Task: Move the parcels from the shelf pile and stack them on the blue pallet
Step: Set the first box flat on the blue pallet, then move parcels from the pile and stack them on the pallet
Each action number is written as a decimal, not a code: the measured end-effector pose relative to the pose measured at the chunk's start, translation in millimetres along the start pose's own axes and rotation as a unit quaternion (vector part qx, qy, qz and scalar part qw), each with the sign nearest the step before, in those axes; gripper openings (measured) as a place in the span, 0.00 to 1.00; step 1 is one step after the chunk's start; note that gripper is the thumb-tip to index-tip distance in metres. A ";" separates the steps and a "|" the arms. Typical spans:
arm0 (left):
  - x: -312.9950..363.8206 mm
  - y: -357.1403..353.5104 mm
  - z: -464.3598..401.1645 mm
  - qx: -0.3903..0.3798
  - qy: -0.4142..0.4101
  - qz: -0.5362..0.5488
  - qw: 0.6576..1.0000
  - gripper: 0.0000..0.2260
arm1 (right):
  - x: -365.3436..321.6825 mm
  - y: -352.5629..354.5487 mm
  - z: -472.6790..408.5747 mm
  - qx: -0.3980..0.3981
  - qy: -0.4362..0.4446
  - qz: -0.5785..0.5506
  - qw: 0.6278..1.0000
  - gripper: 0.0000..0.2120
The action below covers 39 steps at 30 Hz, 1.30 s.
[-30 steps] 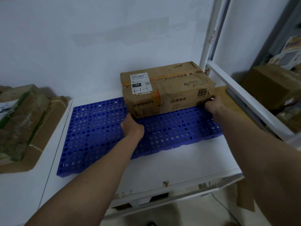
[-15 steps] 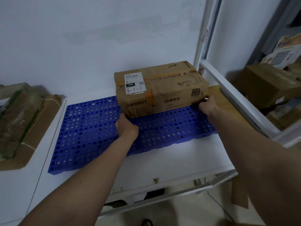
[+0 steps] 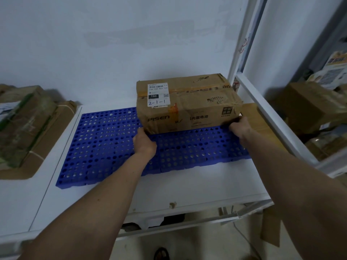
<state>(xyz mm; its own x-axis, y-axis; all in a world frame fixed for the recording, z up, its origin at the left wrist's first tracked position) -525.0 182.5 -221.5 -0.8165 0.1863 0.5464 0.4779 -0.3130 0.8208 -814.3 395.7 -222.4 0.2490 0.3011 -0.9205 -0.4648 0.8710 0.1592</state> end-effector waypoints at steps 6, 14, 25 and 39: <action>-0.4 0.1 -1.0 0.000 -0.002 -0.004 1.000 0.20 | -1.0 -2.1 1.4 -0.003 -0.003 -0.003 1.000 0.27; 0.5 12.5 3.6 0.029 -0.025 -0.018 0.999 0.20 | -11.0 7.8 17.7 0.091 0.023 0.068 0.993 0.23; -55.3 64.2 49.0 0.044 -0.100 -0.284 0.953 0.15 | -31.3 -110.8 105.8 -0.069 0.219 0.388 0.893 0.07; -196.6 218.2 107.4 0.119 -0.012 -0.267 0.956 0.14 | -41.1 -284.5 254.6 -0.274 0.301 0.355 0.841 0.16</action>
<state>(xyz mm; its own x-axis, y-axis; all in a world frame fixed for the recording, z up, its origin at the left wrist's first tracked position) -225.5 177.7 -131.9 -0.9583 0.2831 0.0400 0.0575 0.0538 0.9969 -476.0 234.3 -139.0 -0.6559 0.2752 -0.7029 -0.6781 0.1942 0.7088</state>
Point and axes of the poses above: each hand's wrist, its own z-axis away from the middle knuckle, its own y-axis out of the back of the hand, x = y × z, the point moved 9 cm from there along -z, towards the middle knuckle, and after that the axes turned 15 degrees about -z, right-handed, at the moved point
